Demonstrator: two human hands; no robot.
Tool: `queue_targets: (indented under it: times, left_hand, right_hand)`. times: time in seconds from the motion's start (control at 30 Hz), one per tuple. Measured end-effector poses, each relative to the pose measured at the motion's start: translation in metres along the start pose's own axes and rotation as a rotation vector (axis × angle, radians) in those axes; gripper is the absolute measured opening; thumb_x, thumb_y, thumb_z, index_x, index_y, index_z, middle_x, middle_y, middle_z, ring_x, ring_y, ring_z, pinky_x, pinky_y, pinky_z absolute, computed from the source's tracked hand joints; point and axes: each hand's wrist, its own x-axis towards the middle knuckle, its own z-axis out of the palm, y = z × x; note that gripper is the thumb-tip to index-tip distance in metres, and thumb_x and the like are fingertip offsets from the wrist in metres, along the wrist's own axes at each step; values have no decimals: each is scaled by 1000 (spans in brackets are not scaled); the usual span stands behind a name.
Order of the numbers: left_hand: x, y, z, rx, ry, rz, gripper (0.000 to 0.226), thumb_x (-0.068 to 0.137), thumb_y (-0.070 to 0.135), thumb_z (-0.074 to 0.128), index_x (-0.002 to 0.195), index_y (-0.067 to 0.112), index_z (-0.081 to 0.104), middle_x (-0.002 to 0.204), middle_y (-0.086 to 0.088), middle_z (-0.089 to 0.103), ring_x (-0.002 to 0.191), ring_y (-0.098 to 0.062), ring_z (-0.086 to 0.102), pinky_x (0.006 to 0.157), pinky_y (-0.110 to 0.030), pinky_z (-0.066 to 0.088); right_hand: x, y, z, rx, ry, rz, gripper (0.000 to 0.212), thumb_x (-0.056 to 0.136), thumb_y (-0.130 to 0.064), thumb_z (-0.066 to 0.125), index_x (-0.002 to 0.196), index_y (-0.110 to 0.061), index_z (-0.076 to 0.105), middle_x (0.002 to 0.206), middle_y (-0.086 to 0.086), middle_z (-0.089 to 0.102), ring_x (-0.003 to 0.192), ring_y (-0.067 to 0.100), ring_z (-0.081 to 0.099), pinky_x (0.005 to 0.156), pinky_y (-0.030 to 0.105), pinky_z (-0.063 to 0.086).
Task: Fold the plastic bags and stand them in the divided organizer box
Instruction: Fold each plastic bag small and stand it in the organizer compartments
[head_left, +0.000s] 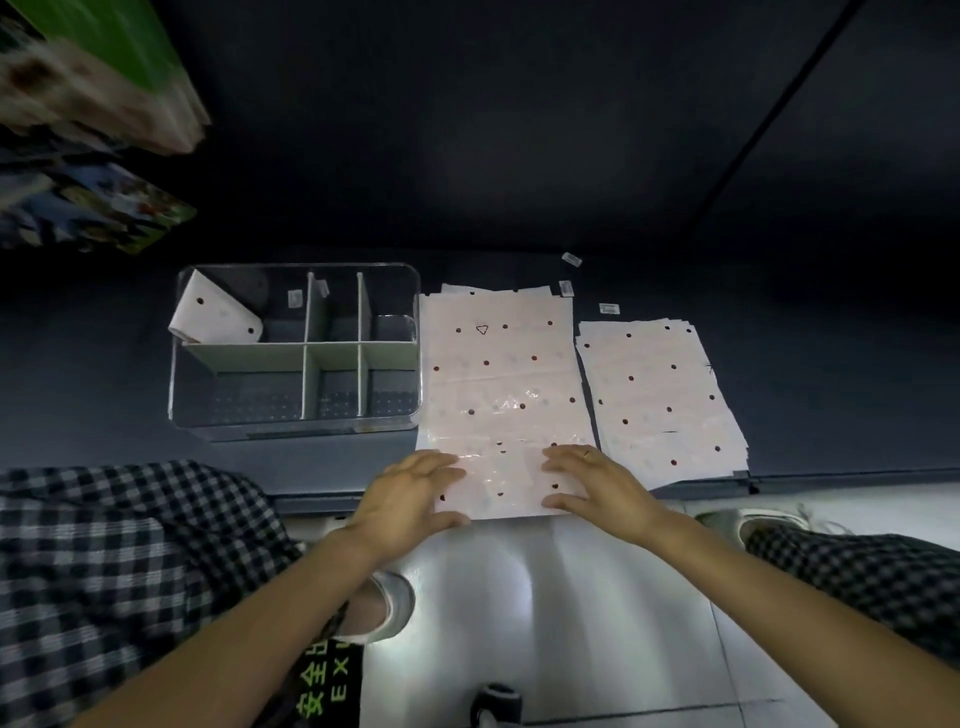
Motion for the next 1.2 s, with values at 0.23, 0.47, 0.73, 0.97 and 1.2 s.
queue_targets:
  times: [0.23, 0.47, 0.73, 0.97, 1.2]
  left_hand:
    - [0, 9, 1, 29, 24, -68, 52, 91, 44, 53, 140, 30, 42, 148, 14, 34, 137, -8, 26, 109, -25, 26]
    - [1, 21, -20, -175, 109, -21, 54, 83, 38, 68, 133, 26, 53, 137, 10, 49, 130, -10, 38, 107, -25, 29]
    - [11, 42, -70, -493, 178, -90, 4, 88, 21, 65, 86, 22, 67, 77, 6, 64, 67, -15, 52, 65, -25, 39]
    - [13, 49, -66, -168, 667, 18, 44, 87, 10, 64, 130, 8, 54, 139, -8, 48, 130, -25, 41, 105, -37, 35]
    - [25, 40, -14, 89, 250, 129, 65, 93, 29, 56, 147, 7, 27, 155, -6, 15, 145, -26, 13, 117, -45, 4]
  right_hand:
    - [12, -3, 2, -184, 156, -57, 24, 95, -22, 54, 108, -7, 68, 120, 5, 62, 112, 21, 54, 93, 26, 44]
    - [4, -19, -30, 198, 41, 19, 14, 93, -21, 58, 98, -12, 67, 97, 0, 68, 95, 16, 58, 87, 27, 44]
    - [6, -33, -90, 469, -107, 85, 7, 88, -17, 64, 82, -20, 64, 76, 5, 65, 71, 9, 54, 72, 24, 41]
    - [76, -32, -112, 171, 72, 104, 8, 89, -24, 61, 89, -18, 67, 91, 5, 68, 88, 21, 60, 82, 35, 47]
    - [146, -22, -94, -58, 56, 253, 14, 94, -25, 53, 97, -19, 65, 109, 1, 66, 108, 23, 55, 93, 36, 41]
